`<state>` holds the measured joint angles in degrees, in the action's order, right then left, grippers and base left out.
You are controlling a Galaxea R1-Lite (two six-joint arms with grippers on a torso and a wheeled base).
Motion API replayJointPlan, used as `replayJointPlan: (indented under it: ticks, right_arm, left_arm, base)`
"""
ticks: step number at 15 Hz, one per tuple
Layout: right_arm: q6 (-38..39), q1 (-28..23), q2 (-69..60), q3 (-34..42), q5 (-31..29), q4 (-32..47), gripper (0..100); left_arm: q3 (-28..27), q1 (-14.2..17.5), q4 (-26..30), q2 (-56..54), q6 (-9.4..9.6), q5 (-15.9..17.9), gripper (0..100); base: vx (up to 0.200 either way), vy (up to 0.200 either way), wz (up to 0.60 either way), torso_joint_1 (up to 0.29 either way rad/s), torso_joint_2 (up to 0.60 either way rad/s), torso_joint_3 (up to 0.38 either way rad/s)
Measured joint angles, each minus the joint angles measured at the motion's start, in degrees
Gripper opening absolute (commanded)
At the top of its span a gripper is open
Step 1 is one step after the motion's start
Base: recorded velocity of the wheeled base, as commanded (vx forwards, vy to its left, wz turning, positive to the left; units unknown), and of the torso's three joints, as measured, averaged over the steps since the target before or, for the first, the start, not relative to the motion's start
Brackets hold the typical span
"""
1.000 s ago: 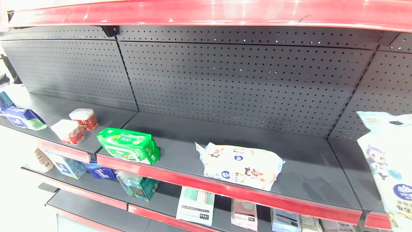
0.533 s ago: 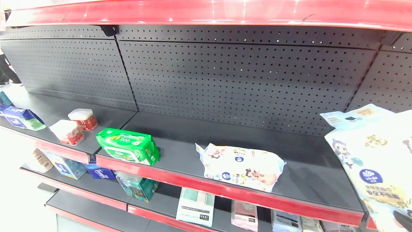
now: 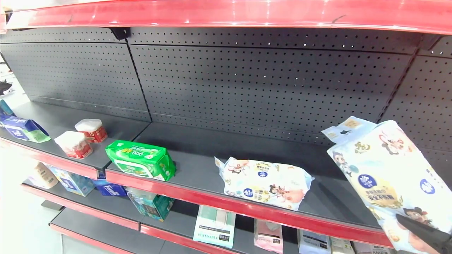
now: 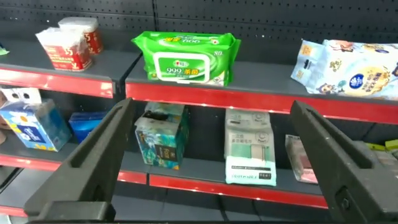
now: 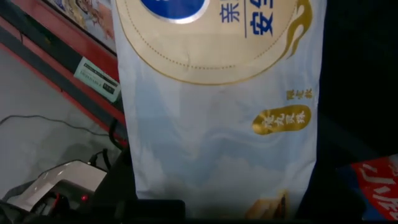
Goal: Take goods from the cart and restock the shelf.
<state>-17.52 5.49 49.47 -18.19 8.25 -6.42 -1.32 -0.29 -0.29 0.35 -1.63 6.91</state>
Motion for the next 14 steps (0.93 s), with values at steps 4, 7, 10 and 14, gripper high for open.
replayJointPlan:
  ticks: [4,7,10,14]
  right_arm:
    - [-0.8,2.5,10.6,-2.2,0.2,-3.3,0]
    - [-1.3,3.3,16.8,-4.3,0.3,-5.8,0]
    - [-1.3,3.1,22.1,-5.2,0.2,-11.1,0]
    - [-1.7,0.9,27.2,-8.5,0.1,-11.6,0]
  left_arm:
    - [0.4,0.0,-1.2,-0.2,-1.56,-1.1,100]
    - [0.4,0.0,-1.3,-0.3,-1.6,-1.1,100]
    - [0.5,-0.1,-1.4,-0.3,-1.6,-1.2,100]
    - [0.6,0.0,-2.4,-0.3,-1.54,-1.2,100]
  base:
    - [0.0,0.0,0.0,0.0,0.0,0.0]
    - [0.0,0.0,0.0,0.0,0.0,0.0]
    - [0.0,0.0,0.0,0.0,0.0,0.0]
    - [0.0,0.0,0.0,0.0,0.0,0.0]
